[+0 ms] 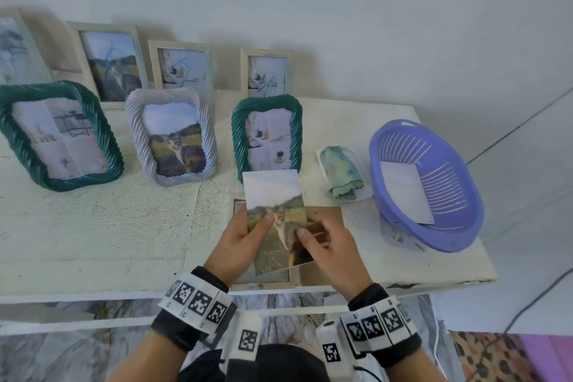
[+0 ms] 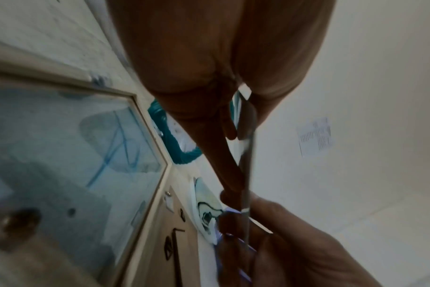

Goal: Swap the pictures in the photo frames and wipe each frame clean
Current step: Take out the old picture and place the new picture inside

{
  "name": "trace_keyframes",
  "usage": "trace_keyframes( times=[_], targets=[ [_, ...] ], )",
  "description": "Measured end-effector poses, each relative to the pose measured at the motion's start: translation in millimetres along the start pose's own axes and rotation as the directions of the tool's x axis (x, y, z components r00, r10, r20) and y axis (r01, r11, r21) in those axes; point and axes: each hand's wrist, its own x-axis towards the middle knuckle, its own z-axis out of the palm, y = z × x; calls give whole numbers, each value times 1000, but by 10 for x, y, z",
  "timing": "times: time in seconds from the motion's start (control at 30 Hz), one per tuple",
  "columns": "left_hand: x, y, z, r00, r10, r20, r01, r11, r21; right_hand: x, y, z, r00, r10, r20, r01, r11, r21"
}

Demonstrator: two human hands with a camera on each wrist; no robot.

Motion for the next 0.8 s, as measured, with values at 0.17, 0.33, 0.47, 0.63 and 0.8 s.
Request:
trace_keyframes(
  times=[0.17, 0.33, 0.47, 0.63, 0.8],
  targets=[
    [178, -31, 322, 998, -59, 30, 53, 980, 192, -174, 246, -472, 994, 104, -10, -103, 989, 109],
    [401, 60, 768, 997, 60, 51, -77, 880, 469, -528, 630, -1024, 962, 250, -108, -226, 954, 195],
    [590, 120, 1233, 948, 184, 259, -306, 746, 591, -784, 904, -1360, 926, 369, -81, -358, 925, 126],
    [828, 74, 1668, 896, 149, 418, -430, 526, 734, -940, 1058, -1663, 904, 416, -100, -414, 909, 38],
    [946, 76, 1790, 880, 160, 447, -474, 341, 811, -989, 1140, -1836, 896, 414, -161, -410, 910, 59]
  ],
)
